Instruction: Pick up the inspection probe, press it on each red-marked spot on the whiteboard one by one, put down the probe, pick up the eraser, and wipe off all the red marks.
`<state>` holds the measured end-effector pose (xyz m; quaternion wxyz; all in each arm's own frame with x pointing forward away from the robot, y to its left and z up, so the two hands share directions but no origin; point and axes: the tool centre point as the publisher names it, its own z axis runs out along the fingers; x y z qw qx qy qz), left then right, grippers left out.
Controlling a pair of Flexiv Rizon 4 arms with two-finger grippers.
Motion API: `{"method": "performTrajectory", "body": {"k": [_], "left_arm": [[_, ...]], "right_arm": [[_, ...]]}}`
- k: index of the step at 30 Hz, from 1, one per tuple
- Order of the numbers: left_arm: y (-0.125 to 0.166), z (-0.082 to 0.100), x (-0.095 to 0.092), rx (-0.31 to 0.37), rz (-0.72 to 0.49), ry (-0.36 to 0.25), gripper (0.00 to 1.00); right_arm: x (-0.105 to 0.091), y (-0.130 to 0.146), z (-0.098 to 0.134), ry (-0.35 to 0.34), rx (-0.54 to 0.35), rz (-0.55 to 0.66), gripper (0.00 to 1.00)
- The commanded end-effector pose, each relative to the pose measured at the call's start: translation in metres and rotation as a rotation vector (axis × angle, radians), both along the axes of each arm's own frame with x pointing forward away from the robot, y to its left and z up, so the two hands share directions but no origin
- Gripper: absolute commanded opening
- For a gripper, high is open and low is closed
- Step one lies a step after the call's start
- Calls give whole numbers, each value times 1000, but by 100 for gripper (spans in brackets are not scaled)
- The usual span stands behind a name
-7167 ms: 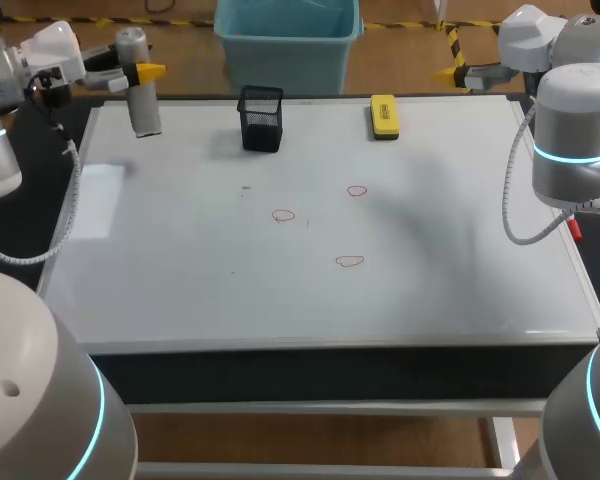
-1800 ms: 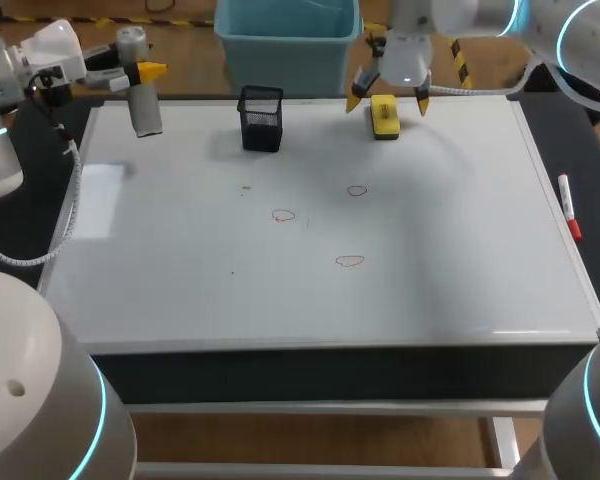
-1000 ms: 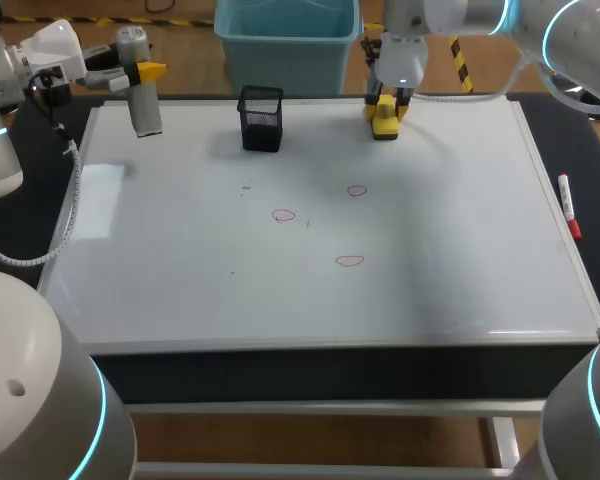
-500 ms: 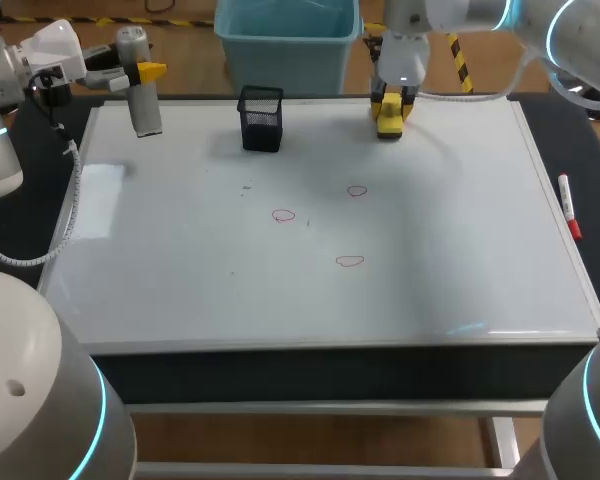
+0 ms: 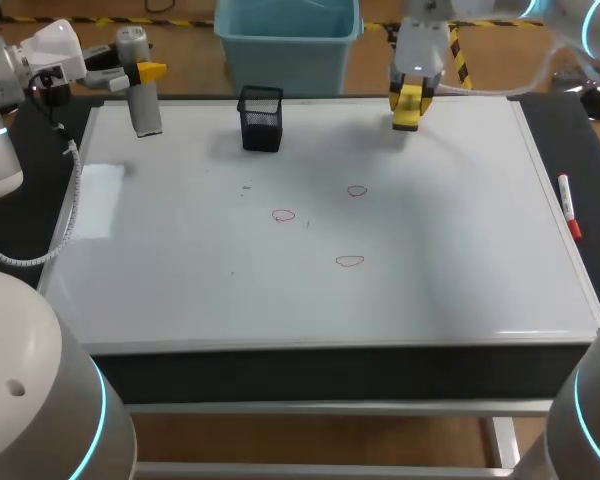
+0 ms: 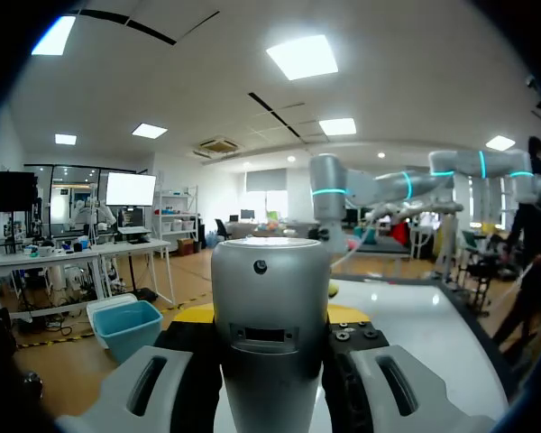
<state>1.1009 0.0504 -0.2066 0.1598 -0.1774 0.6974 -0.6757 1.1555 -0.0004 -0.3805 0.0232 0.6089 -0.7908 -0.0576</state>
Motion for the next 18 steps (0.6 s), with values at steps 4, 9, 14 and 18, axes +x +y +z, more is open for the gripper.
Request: {"method": "performTrajectory", "body": {"k": [4, 9, 14, 18], "left_arm": [[0, 1, -1, 0, 3, -2, 0], [0, 1, -1, 0, 3, -2, 0], [0, 1, -1, 0, 3, -2, 0], [0, 1, -1, 0, 3, -2, 0]], "right_arm": [[-41, -24, 22, -121, -13, -58, 0], [-60, -44, 23, -126, -7, -122, 0], [-81, -65, 23, -128, -17, -166, 0], [-96, -83, 24, -132, -29, -206, 0]]}}
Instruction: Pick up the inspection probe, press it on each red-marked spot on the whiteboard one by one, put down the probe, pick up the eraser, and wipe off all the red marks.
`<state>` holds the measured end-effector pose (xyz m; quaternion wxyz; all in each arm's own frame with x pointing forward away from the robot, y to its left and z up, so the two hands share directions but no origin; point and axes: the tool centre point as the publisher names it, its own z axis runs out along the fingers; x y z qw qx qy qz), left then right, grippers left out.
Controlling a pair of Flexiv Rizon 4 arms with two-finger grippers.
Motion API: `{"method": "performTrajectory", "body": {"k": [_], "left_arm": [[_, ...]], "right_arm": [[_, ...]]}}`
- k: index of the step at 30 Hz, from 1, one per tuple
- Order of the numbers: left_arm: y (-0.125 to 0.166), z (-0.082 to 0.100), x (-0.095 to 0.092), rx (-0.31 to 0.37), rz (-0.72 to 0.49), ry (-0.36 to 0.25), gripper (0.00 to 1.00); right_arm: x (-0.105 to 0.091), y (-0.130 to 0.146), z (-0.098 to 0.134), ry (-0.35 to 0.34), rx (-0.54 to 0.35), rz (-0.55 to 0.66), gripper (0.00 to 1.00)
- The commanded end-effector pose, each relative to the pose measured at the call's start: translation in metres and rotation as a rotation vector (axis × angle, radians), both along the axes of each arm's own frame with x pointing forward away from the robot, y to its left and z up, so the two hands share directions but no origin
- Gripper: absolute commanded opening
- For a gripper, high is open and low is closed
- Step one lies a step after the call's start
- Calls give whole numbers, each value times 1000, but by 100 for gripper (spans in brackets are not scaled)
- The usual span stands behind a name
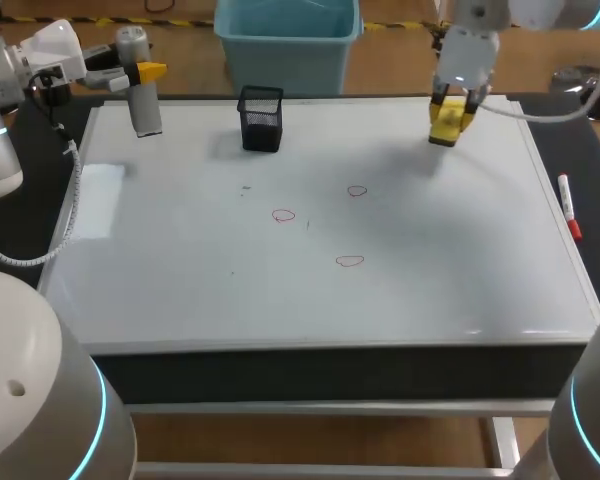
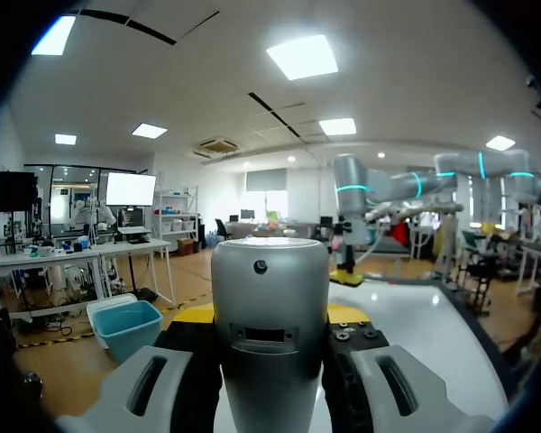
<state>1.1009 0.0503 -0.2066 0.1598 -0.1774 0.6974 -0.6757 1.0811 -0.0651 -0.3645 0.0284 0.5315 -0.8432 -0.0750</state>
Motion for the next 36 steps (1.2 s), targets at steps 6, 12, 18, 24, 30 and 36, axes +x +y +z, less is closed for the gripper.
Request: {"method": "performTrajectory", "body": {"k": [6, 12, 18, 24, 30, 36], "left_arm": [[0, 1, -1, 0, 3, -2, 0], [0, 1, -1, 0, 3, -2, 0], [0, 1, -1, 0, 3, -2, 0], [0, 1, -1, 0, 3, -2, 0], [0, 1, -1, 0, 3, -2, 0], [0, 1, -1, 0, 3, -2, 0]], "right_arm": [[-38, -46, 13, -173, -68, -66, 0], [-48, -71, 13, -169, -77, -96, 0], [-52, -96, 11, -157, -81, -118, 0], [-56, -112, 9, -154, -76, -142, 0], [-59, -121, 9, -150, -66, -161, 0], [-60, -125, 10, -147, -66, -165, 0]]}}
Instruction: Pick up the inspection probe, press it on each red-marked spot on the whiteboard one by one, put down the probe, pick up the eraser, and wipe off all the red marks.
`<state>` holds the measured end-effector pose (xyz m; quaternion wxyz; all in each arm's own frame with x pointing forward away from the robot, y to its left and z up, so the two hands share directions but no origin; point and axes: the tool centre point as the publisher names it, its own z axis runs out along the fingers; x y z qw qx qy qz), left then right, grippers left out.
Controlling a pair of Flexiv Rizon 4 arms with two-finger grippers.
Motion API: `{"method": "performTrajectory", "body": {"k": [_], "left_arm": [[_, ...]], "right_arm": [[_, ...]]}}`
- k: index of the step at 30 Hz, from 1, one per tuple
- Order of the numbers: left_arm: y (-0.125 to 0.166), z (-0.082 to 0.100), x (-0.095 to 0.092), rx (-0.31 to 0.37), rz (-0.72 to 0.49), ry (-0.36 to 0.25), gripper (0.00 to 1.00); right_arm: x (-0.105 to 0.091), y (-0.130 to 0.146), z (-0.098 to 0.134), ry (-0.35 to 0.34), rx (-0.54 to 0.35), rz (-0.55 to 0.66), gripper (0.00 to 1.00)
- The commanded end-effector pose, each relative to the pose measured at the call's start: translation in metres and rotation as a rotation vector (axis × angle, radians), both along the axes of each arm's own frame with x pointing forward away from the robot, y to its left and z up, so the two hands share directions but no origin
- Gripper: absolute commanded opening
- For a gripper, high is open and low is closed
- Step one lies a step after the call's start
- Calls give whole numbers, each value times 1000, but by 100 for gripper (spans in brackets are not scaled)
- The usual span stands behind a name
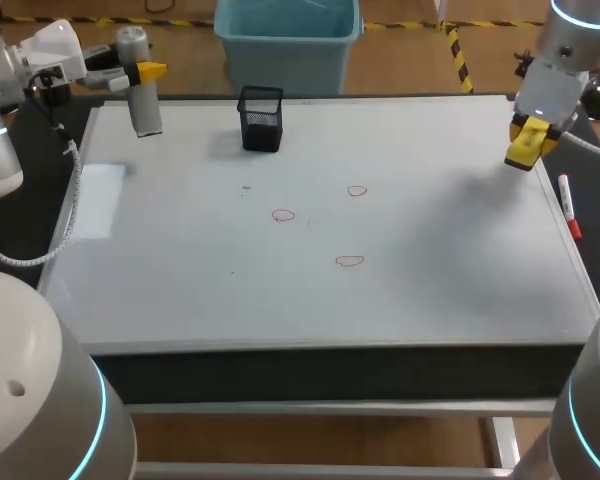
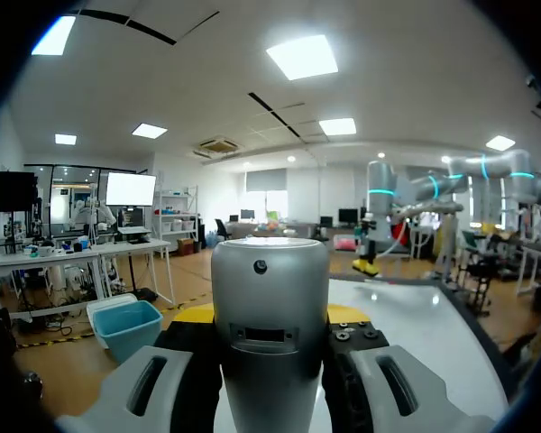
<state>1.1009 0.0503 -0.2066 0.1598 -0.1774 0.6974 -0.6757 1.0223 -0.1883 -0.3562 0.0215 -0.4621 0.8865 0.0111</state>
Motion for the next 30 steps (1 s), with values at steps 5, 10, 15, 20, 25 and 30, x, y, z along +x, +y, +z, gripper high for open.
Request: {"method": "performTrajectory", "body": {"k": [5, 10, 15, 20, 25, 30], "left_arm": [[0, 1, -1, 0, 3, -2, 0], [0, 1, -1, 0, 3, -2, 0], [0, 1, -1, 0, 3, -2, 0], [0, 1, -1, 0, 3, -2, 0], [-17, 8, -12, -7, -6, -13, 0], [-42, 12, -35, -15, -61, -15, 0]], "right_arm": [[-1, -2, 2, -2, -1, 3, 0], [-1, -2, 2, -2, -1, 3, 0], [-1, -2, 2, -2, -1, 3, 0], [-1, -2, 2, -2, -1, 3, 0], [-1, -2, 2, -2, -1, 3, 0], [-1, -2, 2, -2, -1, 3, 0]]}}
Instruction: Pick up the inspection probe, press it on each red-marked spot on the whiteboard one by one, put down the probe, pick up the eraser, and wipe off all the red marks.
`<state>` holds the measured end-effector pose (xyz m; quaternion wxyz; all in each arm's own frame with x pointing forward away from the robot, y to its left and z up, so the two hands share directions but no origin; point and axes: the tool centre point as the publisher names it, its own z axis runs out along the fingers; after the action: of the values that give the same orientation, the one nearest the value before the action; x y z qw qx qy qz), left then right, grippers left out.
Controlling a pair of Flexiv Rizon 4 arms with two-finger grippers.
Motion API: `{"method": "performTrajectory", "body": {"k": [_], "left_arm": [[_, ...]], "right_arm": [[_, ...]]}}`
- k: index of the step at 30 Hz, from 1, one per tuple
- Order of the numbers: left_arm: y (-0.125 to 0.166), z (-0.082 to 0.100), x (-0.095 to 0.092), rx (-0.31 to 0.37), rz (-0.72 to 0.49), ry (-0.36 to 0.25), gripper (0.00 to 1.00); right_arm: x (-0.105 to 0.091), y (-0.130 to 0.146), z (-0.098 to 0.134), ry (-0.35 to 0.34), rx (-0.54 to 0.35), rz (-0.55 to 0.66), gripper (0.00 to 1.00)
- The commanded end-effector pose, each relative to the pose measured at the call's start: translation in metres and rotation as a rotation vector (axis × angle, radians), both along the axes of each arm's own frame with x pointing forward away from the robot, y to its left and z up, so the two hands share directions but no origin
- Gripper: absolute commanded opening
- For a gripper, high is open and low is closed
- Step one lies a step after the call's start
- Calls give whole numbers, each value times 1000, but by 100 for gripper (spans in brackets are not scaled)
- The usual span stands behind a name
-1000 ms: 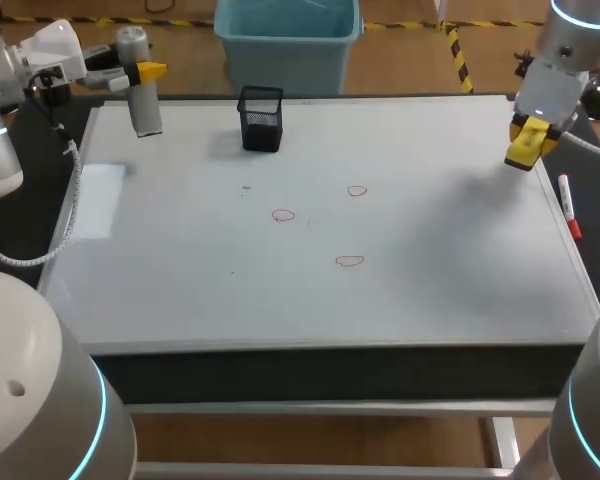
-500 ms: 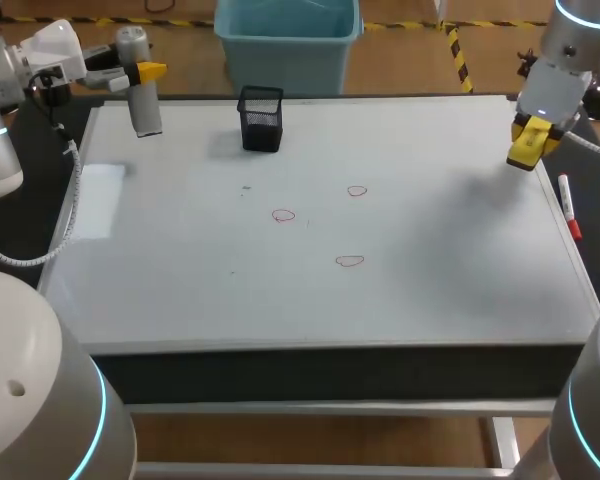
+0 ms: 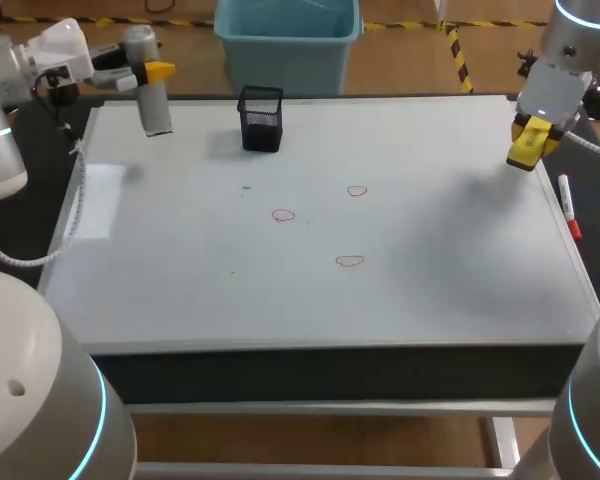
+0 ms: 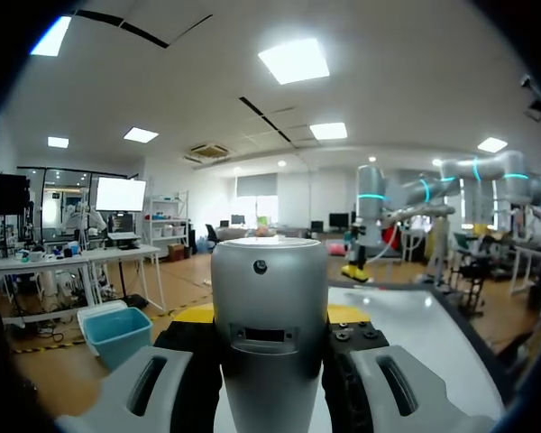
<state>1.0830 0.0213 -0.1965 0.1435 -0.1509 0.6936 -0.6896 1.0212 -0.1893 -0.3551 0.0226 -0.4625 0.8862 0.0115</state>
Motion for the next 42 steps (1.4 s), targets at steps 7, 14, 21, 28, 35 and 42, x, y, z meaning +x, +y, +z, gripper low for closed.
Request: {"method": "performTrajectory", "body": {"k": [7, 14, 21, 28, 35, 42], "left_arm": [[-49, 5, -46, 3, -85, 24, 0], [-84, 3, -73, 10, -168, 23, 0], [-110, -3, -95, -21, -225, 39, 0], [-136, -14, -120, -51, -306, 59, 0], [-167, -28, -138, -44, -393, 52, 0], [-179, -36, -143, -63, -442, 19, 0]], "right_arm": [[0, -1, 1, 0, -3, 2, 0], [0, -1, 1, 0, -3, 2, 0], [0, -1, 1, 0, -3, 2, 0], [0, -1, 1, 0, -3, 2, 0], [0, -1, 1, 0, -3, 2, 0], [0, -1, 1, 0, -3, 2, 0]]}}
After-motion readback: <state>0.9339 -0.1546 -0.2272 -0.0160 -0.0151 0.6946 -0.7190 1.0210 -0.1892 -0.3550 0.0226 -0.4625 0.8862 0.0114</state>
